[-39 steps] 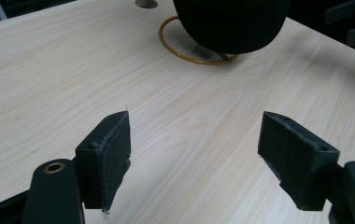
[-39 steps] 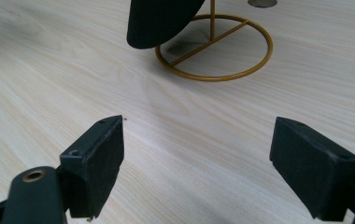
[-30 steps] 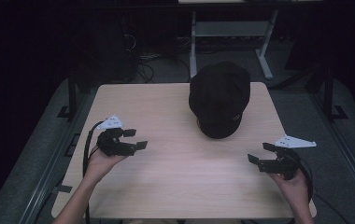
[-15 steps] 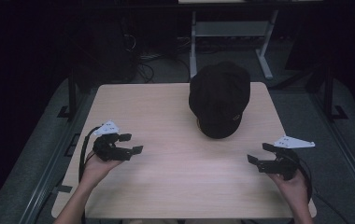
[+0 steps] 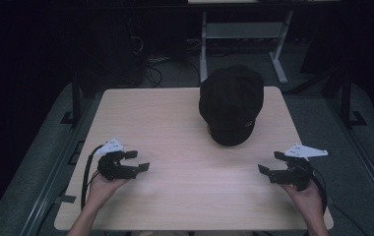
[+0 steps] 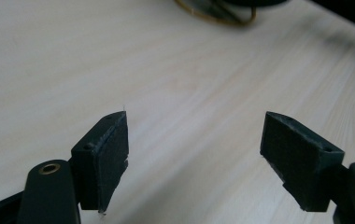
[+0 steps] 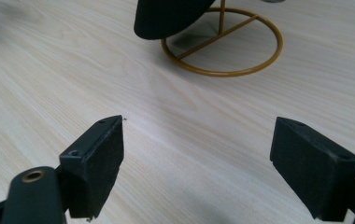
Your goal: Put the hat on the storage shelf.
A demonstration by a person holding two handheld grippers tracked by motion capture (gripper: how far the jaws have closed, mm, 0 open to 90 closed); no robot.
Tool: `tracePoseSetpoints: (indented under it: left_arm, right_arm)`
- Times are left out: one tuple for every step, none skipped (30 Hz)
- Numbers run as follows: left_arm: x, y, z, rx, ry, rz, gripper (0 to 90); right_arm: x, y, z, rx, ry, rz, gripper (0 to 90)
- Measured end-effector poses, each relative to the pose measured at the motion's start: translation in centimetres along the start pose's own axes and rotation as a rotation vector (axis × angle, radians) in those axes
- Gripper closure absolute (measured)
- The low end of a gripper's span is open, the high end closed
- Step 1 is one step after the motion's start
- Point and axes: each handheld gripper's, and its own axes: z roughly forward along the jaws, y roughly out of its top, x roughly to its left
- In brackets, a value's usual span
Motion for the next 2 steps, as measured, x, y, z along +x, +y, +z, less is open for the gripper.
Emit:
tracePoseSetpoints:
  left_arm:
    - [-0.02, -0.26, 0.08, 0.015, -0.001, 0.002, 23.2]
    - [-0.01, -0.39, 0.07, 0.018, 0.002, 0.011, 23.2]
  right_arm:
    - [0.02, 0.02, 0.0, -0.007, 0.002, -0.001, 17.3]
    - [0.02, 0.03, 0.01, -0.01, 0.004, -0.006, 17.3]
